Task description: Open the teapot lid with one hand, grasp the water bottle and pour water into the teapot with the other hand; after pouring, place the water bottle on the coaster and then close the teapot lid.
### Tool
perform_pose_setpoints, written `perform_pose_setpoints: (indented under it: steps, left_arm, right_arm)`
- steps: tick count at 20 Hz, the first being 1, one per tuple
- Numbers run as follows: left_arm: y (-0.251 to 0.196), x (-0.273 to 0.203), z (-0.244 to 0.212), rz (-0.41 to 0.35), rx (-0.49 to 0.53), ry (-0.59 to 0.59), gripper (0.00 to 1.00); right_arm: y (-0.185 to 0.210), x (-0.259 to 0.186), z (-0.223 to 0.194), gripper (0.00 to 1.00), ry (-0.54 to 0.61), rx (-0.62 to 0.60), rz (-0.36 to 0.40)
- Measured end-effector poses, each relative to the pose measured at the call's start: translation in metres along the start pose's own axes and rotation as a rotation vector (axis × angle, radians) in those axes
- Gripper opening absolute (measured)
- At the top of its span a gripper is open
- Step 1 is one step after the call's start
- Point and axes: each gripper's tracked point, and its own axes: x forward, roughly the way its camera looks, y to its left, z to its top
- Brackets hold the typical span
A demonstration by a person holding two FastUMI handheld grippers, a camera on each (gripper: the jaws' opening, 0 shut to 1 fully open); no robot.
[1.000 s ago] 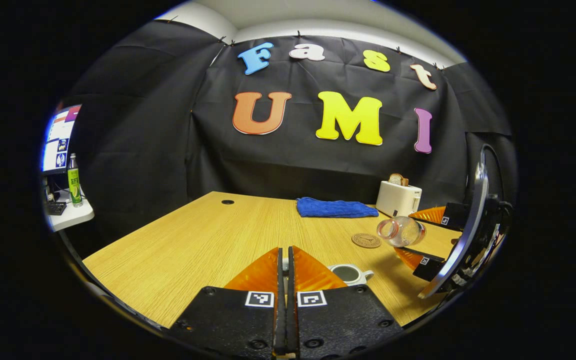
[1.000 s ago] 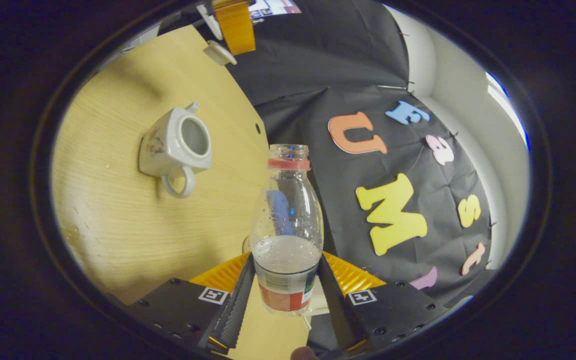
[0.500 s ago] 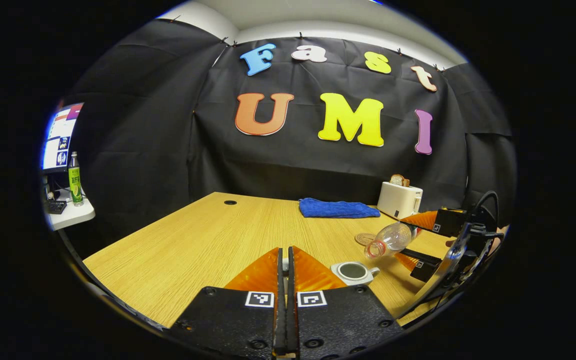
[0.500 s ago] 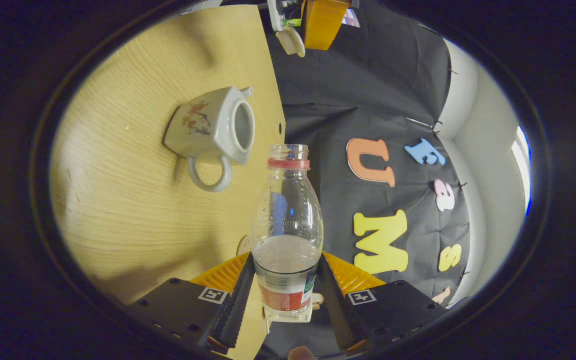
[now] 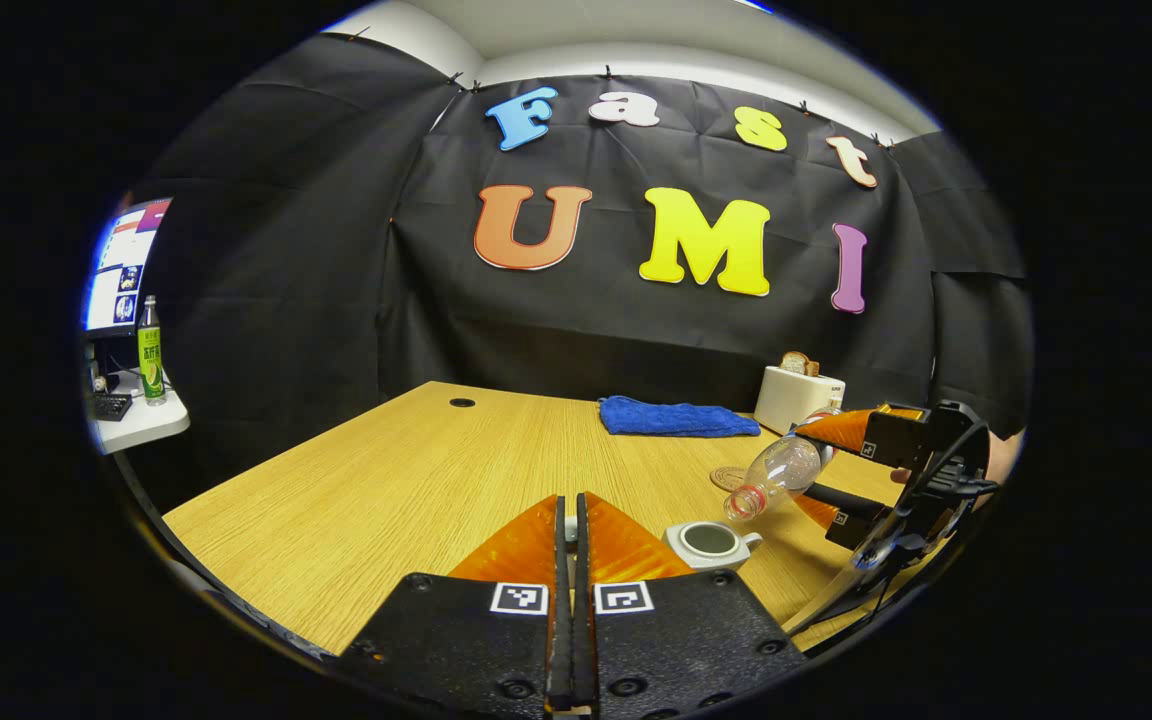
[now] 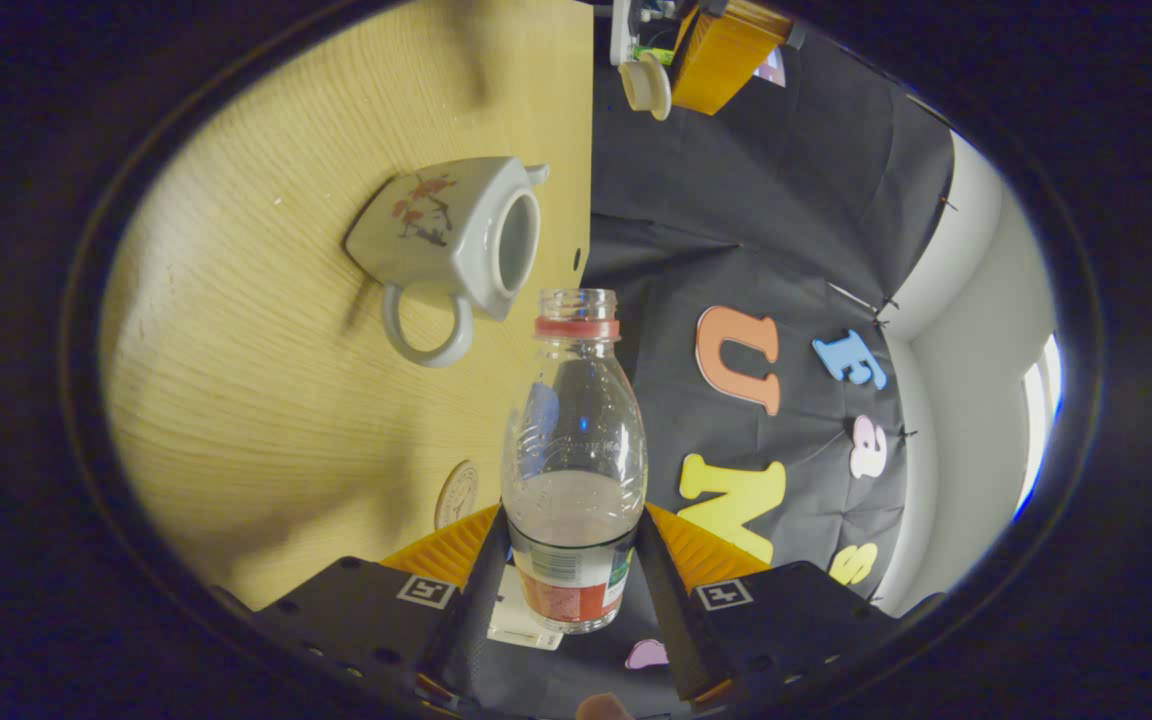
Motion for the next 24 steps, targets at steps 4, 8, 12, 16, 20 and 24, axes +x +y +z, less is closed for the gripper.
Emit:
perform_pose_setpoints:
  steps: [4, 8, 12, 16, 20, 24]
  left_arm:
    - [-0.001, 0.000, 0.001, -0.005, 0.000, -0.002, 0.03]
    - [-0.001, -0.002, 0.000, -0.006, -0.003, -0.002, 0.03]
    - [0.000, -0.003, 0.000, -0.008, -0.007, -0.003, 0.03]
    - [-0.002, -0.003, 0.000, -0.014, -0.008, 0.000, 0.03]
    - [0.000, -0.005, 0.000, -0.018, -0.007, -0.004, 0.03]
    - [-0.001, -0.004, 0.000, -0.022, -0.010, -0.003, 0.03]
  right_arm:
    - [-0.001, 0.000, 0.004, 0.72, -0.008, -0.039, -0.002]
    - [-0.004, 0.002, 0.005, 0.72, -0.011, -0.082, -0.011]
    - [-0.008, 0.003, 0.007, 0.72, -0.019, -0.118, -0.024]
    - [-0.014, 0.001, 0.009, 0.72, -0.025, -0.144, -0.039]
    - [-0.018, 0.001, 0.008, 0.71, -0.027, -0.166, -0.045]
    - [-0.022, 0.002, 0.008, 0.71, -0.028, -0.184, -0.052]
